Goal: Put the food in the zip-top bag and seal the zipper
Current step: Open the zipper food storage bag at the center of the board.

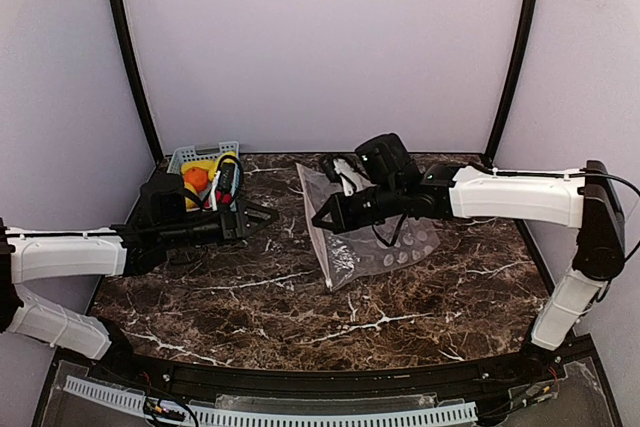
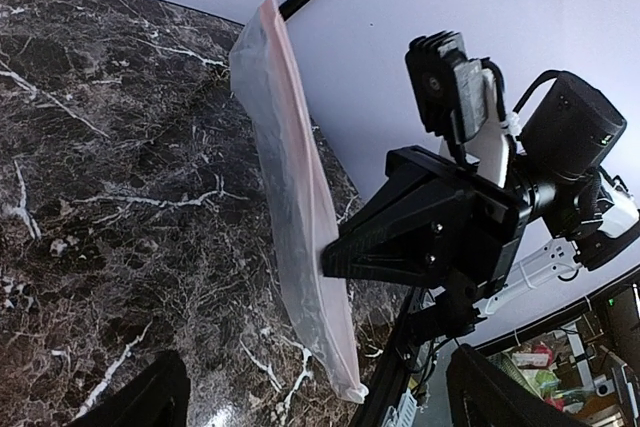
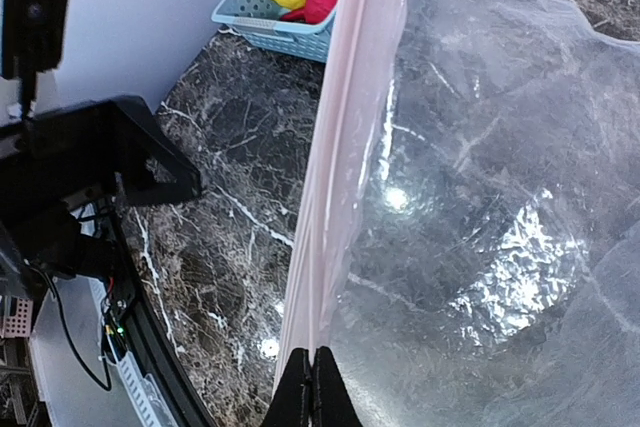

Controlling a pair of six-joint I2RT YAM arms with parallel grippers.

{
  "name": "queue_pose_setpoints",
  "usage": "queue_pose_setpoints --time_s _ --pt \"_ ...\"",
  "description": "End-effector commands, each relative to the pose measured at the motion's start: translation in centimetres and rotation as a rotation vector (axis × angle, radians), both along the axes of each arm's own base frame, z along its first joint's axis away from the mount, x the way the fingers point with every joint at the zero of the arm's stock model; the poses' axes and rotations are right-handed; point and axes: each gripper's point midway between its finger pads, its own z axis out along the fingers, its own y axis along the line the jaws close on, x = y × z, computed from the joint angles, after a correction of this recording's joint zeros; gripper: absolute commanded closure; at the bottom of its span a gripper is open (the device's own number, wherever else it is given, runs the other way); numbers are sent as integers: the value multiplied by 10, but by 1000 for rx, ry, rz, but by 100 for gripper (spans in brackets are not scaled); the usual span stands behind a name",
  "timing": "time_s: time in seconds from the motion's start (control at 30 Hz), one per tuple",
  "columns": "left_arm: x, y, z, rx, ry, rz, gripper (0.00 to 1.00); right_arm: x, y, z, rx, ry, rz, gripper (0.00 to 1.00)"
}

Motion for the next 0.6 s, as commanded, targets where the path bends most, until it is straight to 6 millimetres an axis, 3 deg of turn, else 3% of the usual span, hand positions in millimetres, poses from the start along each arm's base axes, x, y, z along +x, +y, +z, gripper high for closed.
queue_pose_setpoints --time_s 0.0,0.27,0.57 --pt "-2 -7 -6 -55 33 4 10 -2 20 20 116 -10 26 100" --pt "-5 -33 -12 -57 47 -52 13 -6 25 14 128 11 32 100" --pt "-3 -46 -23 -37 65 -80 38 -5 25 16 125 -2 35 100"
